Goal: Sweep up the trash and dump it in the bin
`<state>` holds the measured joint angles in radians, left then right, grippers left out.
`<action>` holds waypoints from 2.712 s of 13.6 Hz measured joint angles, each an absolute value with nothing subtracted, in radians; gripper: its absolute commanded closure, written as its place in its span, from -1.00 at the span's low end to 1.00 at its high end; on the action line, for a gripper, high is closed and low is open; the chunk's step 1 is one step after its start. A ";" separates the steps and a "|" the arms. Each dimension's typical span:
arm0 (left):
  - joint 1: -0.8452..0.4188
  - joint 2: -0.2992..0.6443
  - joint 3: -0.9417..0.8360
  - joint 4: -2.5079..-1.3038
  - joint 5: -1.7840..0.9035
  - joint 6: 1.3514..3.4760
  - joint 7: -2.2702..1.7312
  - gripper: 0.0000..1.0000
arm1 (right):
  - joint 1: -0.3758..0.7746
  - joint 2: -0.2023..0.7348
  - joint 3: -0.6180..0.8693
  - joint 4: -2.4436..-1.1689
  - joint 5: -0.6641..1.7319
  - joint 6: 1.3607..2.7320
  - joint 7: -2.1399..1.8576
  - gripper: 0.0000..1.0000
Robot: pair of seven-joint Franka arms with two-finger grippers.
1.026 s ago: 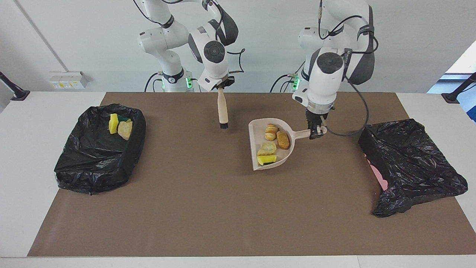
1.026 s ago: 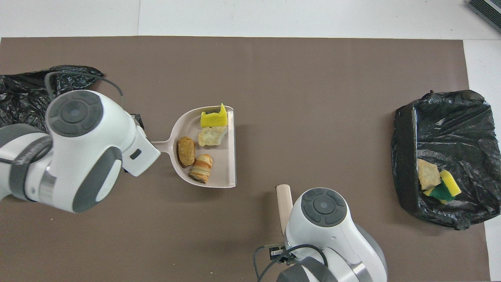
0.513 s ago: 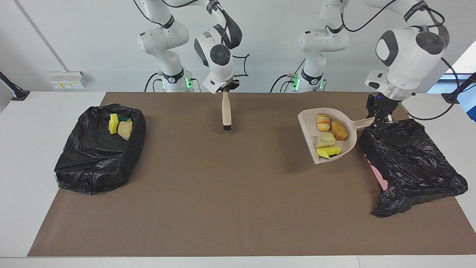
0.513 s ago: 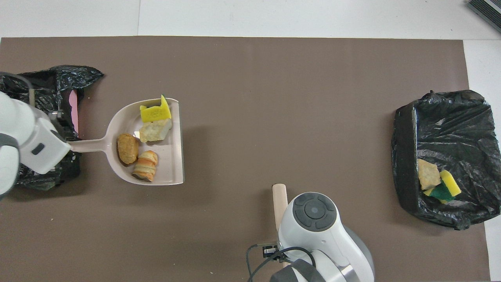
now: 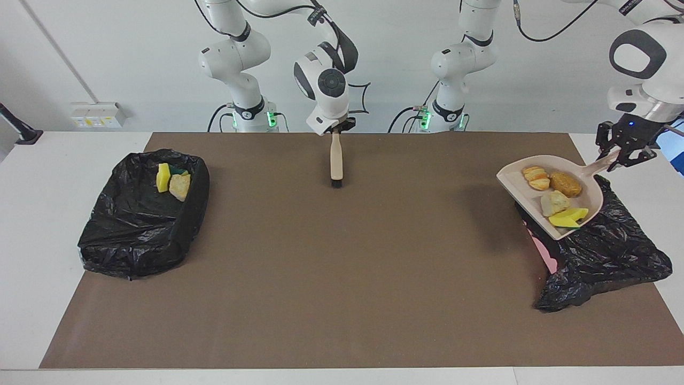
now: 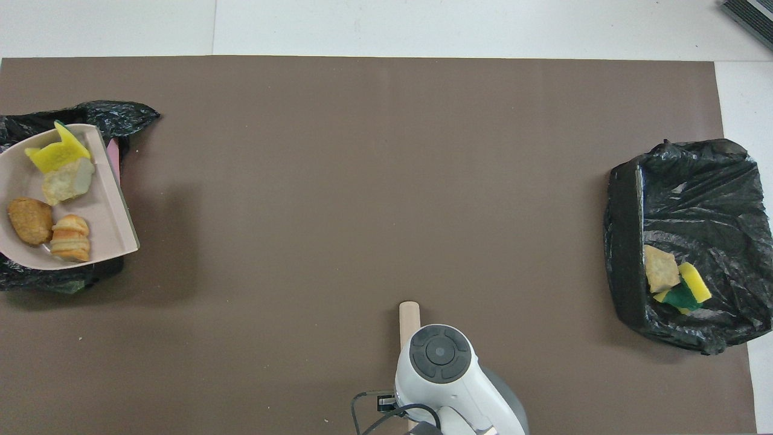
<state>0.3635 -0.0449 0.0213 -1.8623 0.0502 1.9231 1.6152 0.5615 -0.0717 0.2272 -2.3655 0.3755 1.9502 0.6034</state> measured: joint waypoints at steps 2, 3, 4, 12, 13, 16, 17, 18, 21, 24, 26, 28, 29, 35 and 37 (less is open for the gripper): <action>0.390 -0.013 0.022 -1.794 0.113 1.924 1.616 1.00 | 0.562 -0.072 0.227 -2.386 0.375 1.979 0.603 1.00; 0.394 0.011 0.021 -1.753 0.162 1.924 1.616 1.00 | 0.564 -0.072 0.227 -2.393 0.375 1.991 0.603 1.00; 0.396 0.033 0.020 -1.717 0.217 1.924 1.615 1.00 | 0.574 -0.072 0.227 -2.399 0.375 2.009 0.603 1.00; 0.344 0.155 -0.004 -1.636 0.713 1.917 1.613 1.00 | 0.613 -0.072 0.227 -2.423 0.376 2.065 0.601 0.80; 0.307 0.155 -0.006 -1.631 0.765 1.882 1.607 1.00 | 0.613 -0.072 0.227 -2.423 0.376 2.065 0.601 0.69; 0.247 0.154 -0.008 -1.591 0.851 1.783 1.597 1.00 | 0.613 -0.069 0.227 -2.424 0.376 2.065 0.596 -0.99; 0.236 0.154 -0.008 -1.583 0.887 1.763 1.597 1.00 | 0.612 -0.066 0.227 -2.426 0.376 2.065 0.582 -1.00; 0.216 0.154 -0.008 -1.575 0.917 1.732 1.597 1.00 | 0.611 -0.061 0.227 -2.428 0.376 2.065 0.568 -1.00; 0.152 0.152 -0.011 -1.532 0.946 1.603 1.596 1.00 | 0.609 -0.051 0.226 -2.428 0.376 2.067 0.565 -1.00; 0.106 0.125 -0.014 -1.501 0.924 1.525 1.583 1.00 | 0.608 -0.050 0.226 -2.426 0.376 2.071 0.564 -1.00; 0.073 0.088 -0.016 -1.499 0.819 1.472 1.493 1.00 | 0.596 -0.041 0.225 -2.407 0.376 2.086 0.564 -1.00; 0.043 0.072 -0.018 -1.505 0.673 1.424 1.321 1.00 | 0.551 -0.029 0.223 -2.365 0.374 2.086 0.561 -1.00; 0.025 0.065 -0.019 -1.517 0.608 1.410 1.217 1.00 | 0.524 -0.027 0.222 -2.346 0.373 2.085 0.555 -1.00; -0.135 0.027 -0.026 -1.643 0.340 1.422 0.627 1.00 | 0.316 -0.027 0.216 -2.212 0.305 1.976 0.531 -1.00; -0.194 0.028 -0.026 -1.678 0.284 1.469 0.458 1.00 | 0.267 -0.029 0.202 -2.135 0.287 1.872 0.522 -1.00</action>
